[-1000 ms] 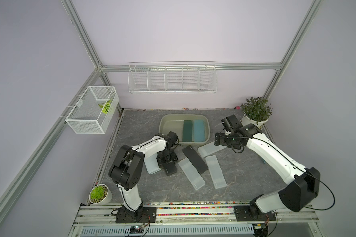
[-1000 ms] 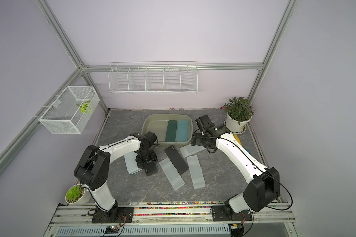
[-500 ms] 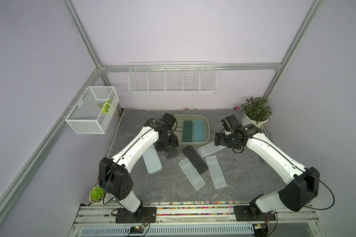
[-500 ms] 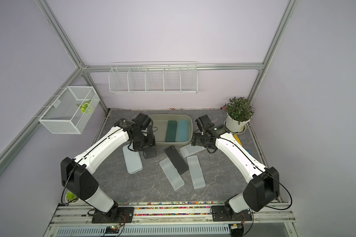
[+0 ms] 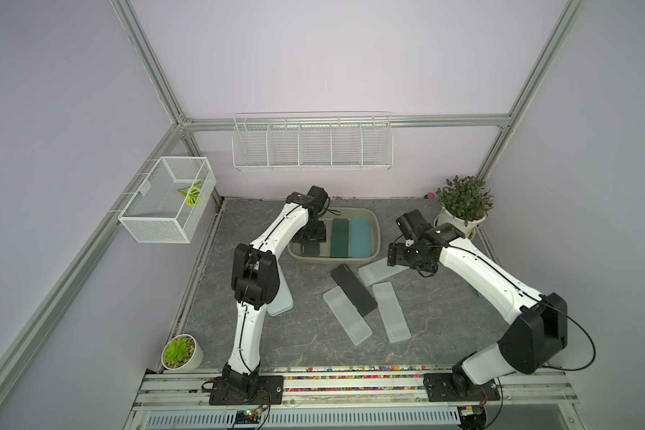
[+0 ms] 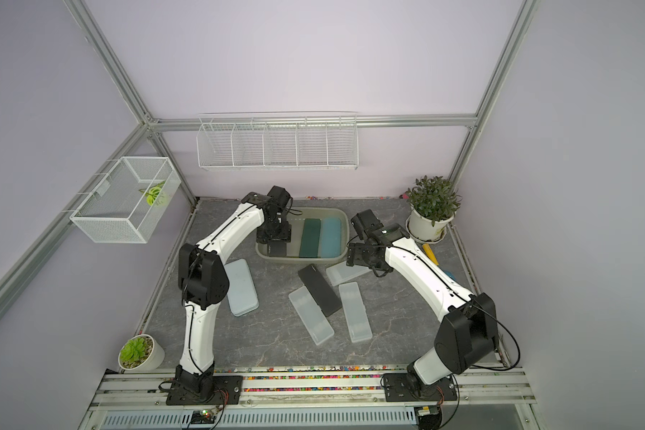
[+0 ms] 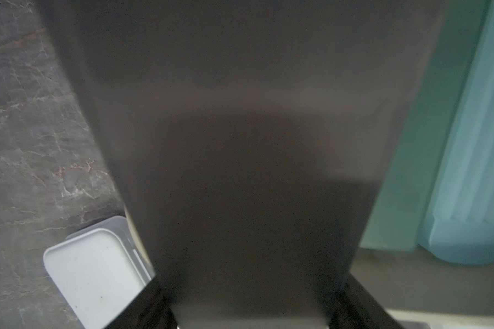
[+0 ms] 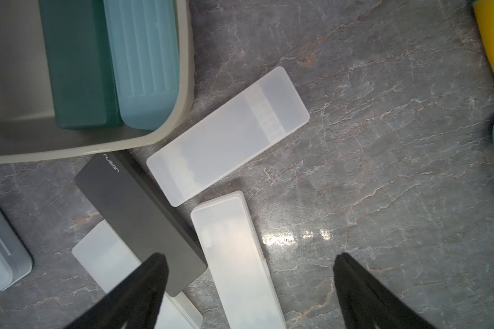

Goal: Put the pencil case into the storage box
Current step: Place the pencil case at the storage box.

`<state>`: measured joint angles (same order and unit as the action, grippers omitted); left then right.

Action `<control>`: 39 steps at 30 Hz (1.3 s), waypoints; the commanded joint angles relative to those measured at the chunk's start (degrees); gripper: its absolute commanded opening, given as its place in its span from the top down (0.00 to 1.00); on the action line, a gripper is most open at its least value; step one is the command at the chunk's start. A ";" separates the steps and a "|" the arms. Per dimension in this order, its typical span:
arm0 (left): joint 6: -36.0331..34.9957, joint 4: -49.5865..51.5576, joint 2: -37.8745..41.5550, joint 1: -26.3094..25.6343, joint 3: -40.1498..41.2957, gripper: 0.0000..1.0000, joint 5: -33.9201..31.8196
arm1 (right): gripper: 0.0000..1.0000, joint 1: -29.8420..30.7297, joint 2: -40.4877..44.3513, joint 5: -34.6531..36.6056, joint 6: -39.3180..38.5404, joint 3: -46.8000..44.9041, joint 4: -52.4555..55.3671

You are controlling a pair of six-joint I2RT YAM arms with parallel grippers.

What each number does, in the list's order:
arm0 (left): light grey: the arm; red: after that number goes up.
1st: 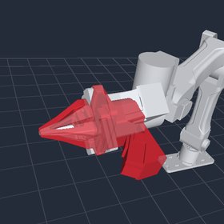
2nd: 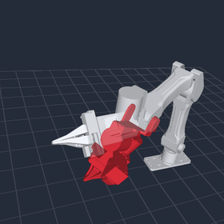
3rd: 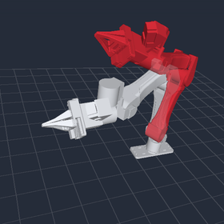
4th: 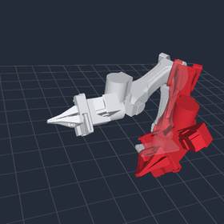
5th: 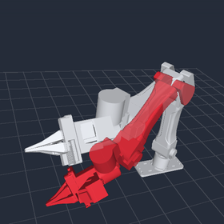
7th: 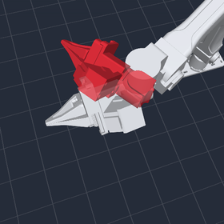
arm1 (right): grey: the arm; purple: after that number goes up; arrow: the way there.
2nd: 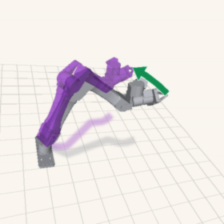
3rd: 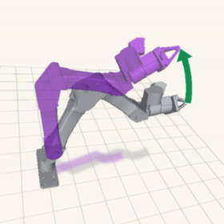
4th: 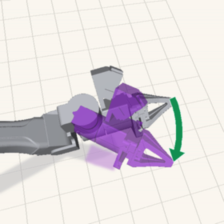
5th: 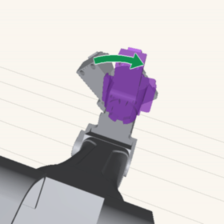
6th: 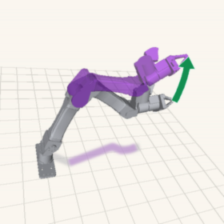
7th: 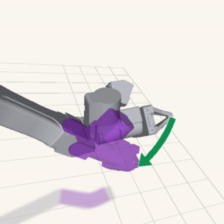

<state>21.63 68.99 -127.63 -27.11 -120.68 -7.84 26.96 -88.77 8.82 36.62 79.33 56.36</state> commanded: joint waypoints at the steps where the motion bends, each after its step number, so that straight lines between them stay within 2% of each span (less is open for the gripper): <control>1: -2.06 -1.03 -2.04 0.82 -4.92 0.44 -3.37 | 0.05 -0.42 -1.17 1.22 0.11 1.59 1.38; 10: -3.60 2.28 -14.18 1.19 -14.73 0.42 0.82 | 0.05 -0.59 -3.99 0.59 -0.32 2.30 1.38; 13: -4.04 1.68 -15.46 1.19 -14.58 0.41 2.08 | 0.05 -0.66 -4.82 0.28 -0.20 2.43 1.30; 20: -5.45 0.15 -16.98 1.27 -12.83 0.36 8.46 | 0.05 -0.61 -6.10 -0.60 0.03 1.98 1.03; 29: -5.27 -0.25 -17.03 1.27 -13.44 0.14 13.05 | 0.04 -0.70 -7.11 -1.26 0.09 1.83 0.86; 39: -6.33 -3.02 -12.92 1.27 -12.25 0.10 13.70 | 0.04 -0.69 -6.95 -2.12 0.56 1.33 0.25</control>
<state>16.14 68.42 -143.98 -25.87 -133.45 4.62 26.59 -95.50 7.35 36.62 80.75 56.53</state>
